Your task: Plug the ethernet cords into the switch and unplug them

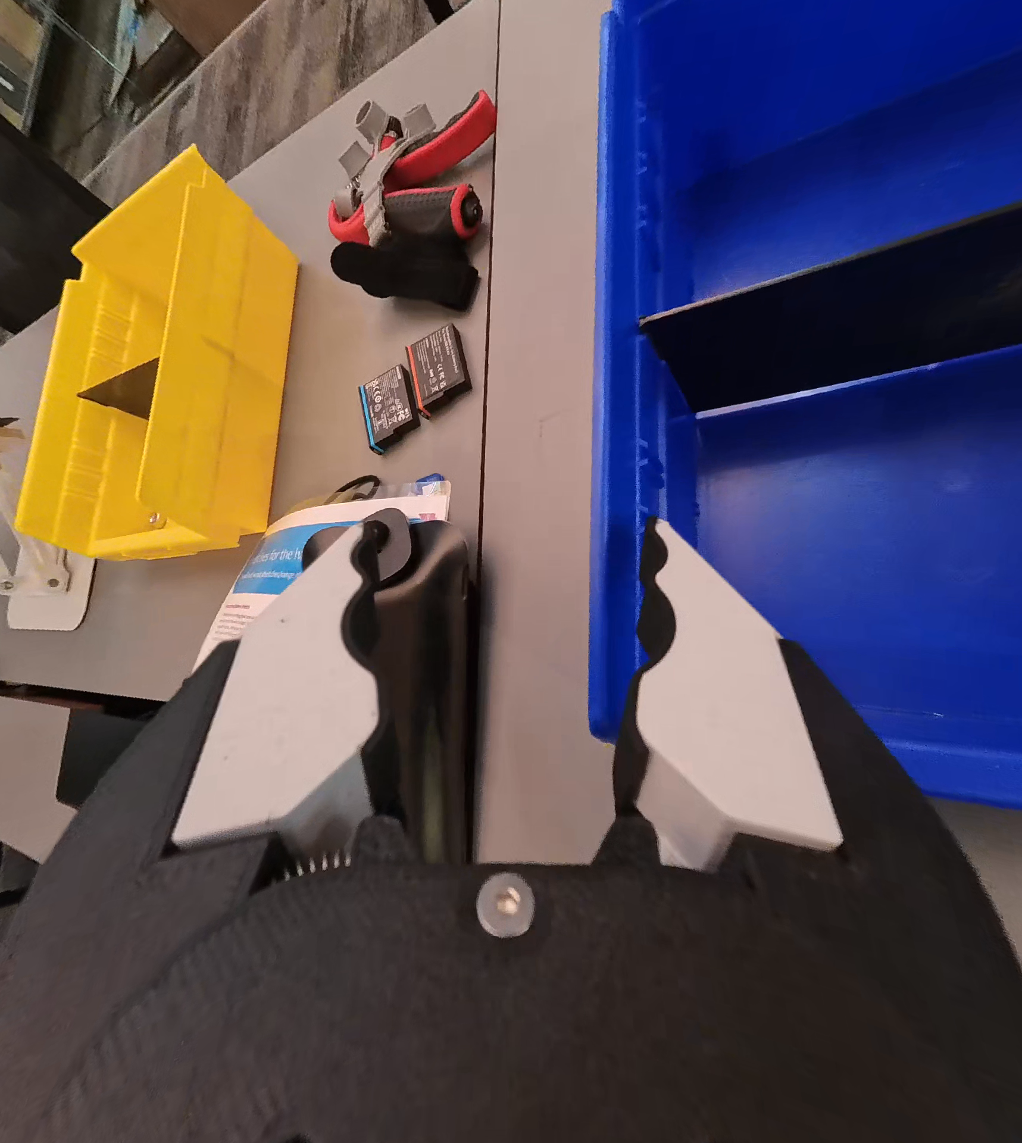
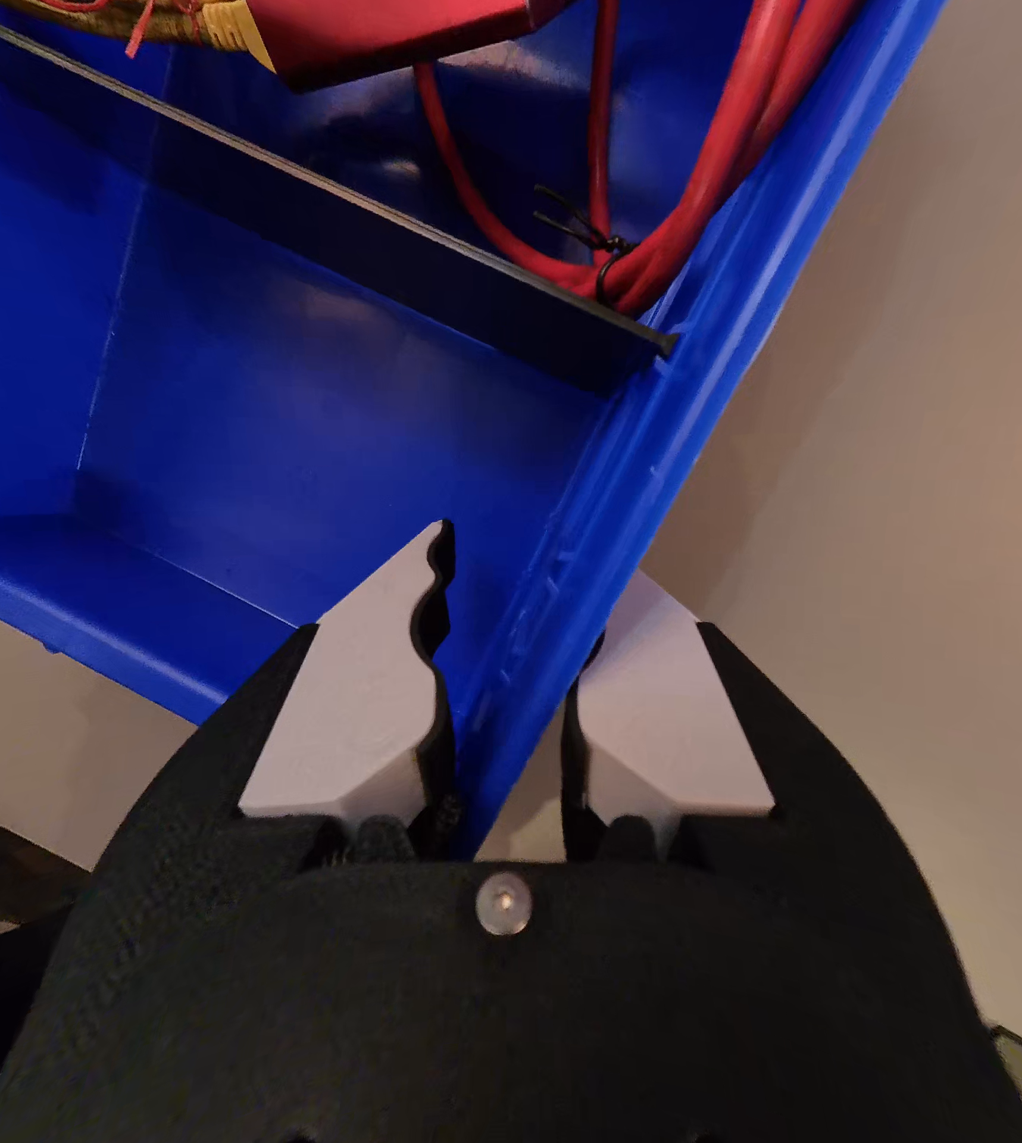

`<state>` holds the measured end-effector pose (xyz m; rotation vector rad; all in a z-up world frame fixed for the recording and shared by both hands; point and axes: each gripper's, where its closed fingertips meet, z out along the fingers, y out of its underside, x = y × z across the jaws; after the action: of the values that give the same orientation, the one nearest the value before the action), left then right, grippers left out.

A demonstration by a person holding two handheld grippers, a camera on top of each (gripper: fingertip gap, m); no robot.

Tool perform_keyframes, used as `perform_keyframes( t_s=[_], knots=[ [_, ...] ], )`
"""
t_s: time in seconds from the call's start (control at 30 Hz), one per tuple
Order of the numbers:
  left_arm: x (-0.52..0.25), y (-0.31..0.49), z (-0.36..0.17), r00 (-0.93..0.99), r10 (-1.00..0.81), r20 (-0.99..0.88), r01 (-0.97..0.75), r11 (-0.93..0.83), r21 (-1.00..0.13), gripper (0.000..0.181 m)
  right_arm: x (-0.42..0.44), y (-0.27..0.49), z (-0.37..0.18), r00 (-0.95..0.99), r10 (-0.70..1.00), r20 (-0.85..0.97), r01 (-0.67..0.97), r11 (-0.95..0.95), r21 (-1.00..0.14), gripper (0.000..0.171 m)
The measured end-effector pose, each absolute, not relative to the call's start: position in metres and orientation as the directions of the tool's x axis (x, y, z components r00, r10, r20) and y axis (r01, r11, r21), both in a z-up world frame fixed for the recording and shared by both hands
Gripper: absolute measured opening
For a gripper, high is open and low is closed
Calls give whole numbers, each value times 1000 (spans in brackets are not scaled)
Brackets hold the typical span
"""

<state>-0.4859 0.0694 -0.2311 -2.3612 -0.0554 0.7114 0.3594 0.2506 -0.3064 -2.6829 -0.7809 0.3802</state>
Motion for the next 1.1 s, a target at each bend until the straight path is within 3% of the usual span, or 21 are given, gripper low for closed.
perform_keyframes(
  t_s=[0.03,0.57,0.83,0.9,0.93,1.03,1.1],
  knots=[
    [-487,69,-232,850,220,-479,-141,-781,-608,82,358,251,-307,818,552,-164,467,-802,-373,33],
    [-483,81,-251,857,184,-482,-158,-795,-585,81,353,251,-308,820,530,-218,427,-819,-382,35],
    [-481,85,-260,864,172,-473,-153,-806,-572,79,351,252,-316,819,514,-253,409,-834,-370,49],
    [-480,85,-265,878,165,-449,-138,-811,-568,66,351,253,-316,821,517,-242,412,-830,-375,49],
    [-479,85,-269,887,162,-432,-126,-815,-565,68,350,253,-316,820,520,-240,416,-829,-375,49],
    [-469,88,-289,937,130,-324,-77,-828,-555,47,339,248,-315,801,538,-263,427,-822,-377,50],
    [-462,95,-291,964,150,-220,-16,-793,-610,33,328,244,-315,788,543,-291,427,-821,-378,51]
  ],
)
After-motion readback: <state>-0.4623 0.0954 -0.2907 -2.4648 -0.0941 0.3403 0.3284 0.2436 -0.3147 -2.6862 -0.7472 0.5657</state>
